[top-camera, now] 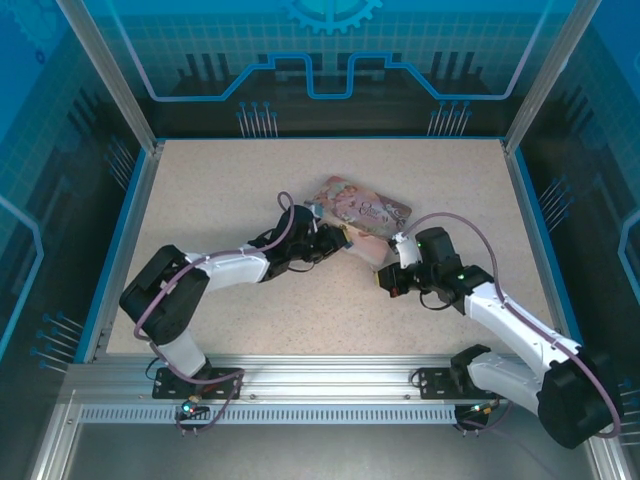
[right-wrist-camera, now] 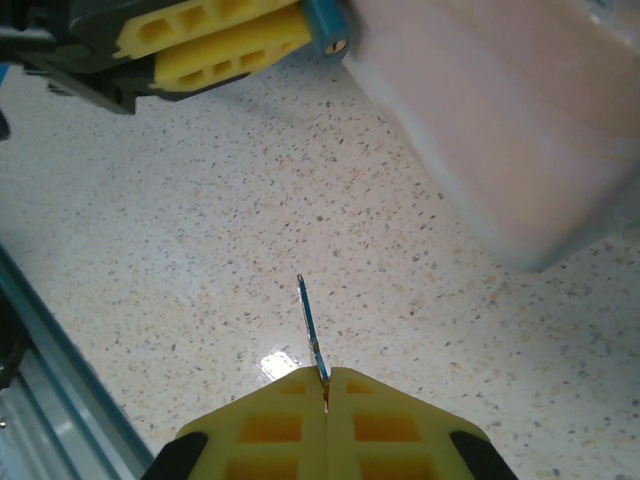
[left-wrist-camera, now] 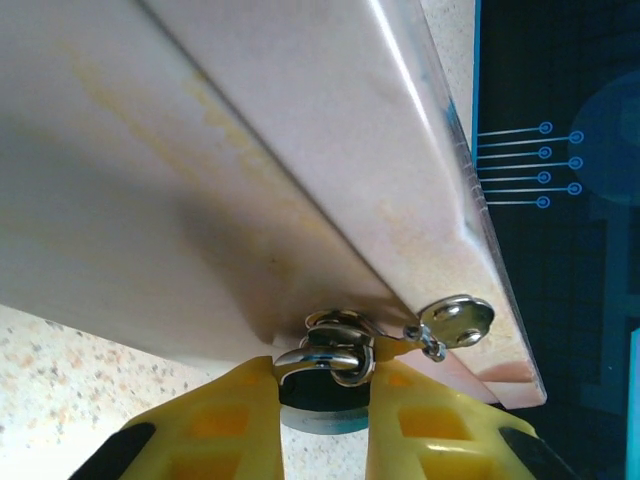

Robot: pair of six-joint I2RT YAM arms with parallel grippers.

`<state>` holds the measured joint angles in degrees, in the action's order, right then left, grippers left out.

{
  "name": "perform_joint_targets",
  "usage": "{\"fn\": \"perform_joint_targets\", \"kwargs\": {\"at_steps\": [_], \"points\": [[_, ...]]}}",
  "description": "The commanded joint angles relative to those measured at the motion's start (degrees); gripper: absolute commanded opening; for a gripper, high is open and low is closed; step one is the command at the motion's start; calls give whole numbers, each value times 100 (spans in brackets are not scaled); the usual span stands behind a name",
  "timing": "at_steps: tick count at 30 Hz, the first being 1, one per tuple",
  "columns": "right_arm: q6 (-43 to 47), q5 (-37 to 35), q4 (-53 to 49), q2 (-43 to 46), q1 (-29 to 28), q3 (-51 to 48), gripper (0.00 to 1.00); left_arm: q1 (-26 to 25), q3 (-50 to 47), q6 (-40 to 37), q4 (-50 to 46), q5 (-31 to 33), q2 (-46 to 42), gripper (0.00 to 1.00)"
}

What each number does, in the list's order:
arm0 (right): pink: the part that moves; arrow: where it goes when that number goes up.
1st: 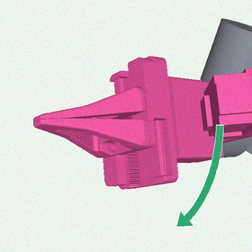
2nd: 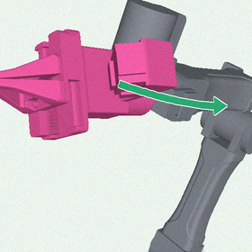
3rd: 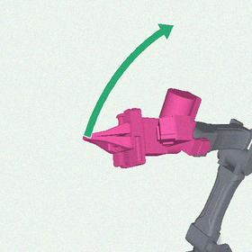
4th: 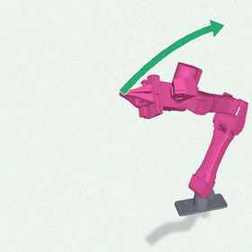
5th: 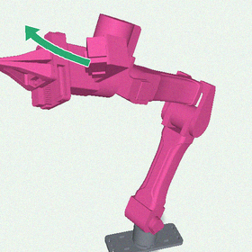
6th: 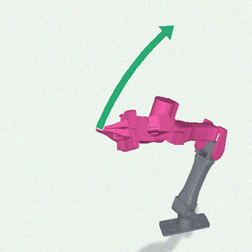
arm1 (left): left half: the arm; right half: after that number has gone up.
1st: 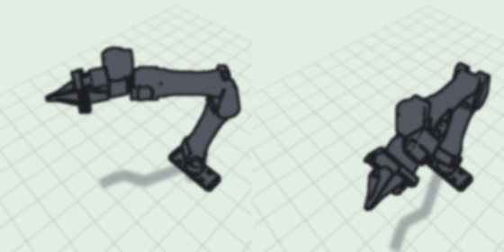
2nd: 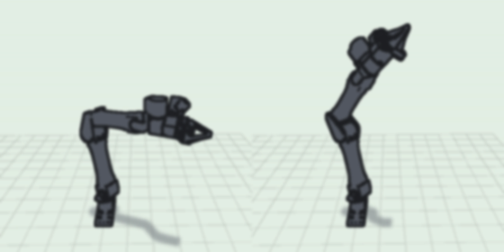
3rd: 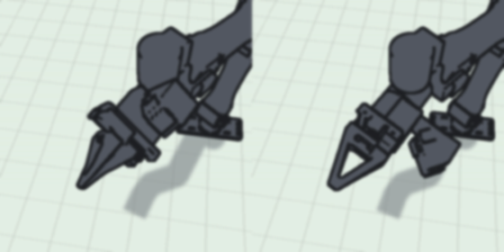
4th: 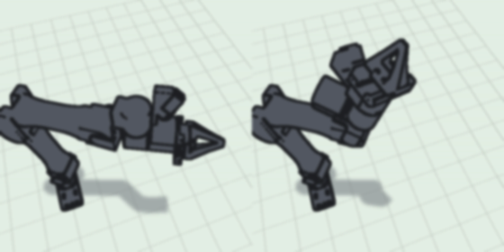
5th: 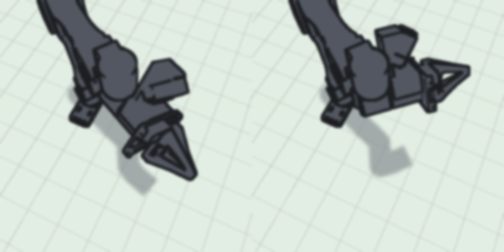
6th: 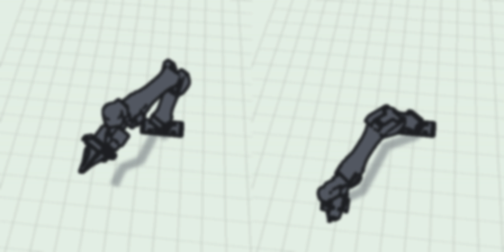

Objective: Unlock a padlock with a key

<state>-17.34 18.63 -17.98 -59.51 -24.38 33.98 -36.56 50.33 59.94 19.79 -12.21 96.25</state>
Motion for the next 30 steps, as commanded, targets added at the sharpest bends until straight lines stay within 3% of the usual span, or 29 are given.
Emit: {"fn": "perform_joint_targets", "kwargs": {"at_steps": [1, 9, 30], "points": [[449, -172, 84, -175, -67, 201, 0, -84, 182, 320, 125, -239, -394, 6], [1106, -856, 17, -855, -431, 719, 0, -152, 179, 331, -10, -178, -569, 5], [1499, -861, 494, -1579, -536, 1228, 0, -206, 101, 362, 53, -104, -654, 7]]}}
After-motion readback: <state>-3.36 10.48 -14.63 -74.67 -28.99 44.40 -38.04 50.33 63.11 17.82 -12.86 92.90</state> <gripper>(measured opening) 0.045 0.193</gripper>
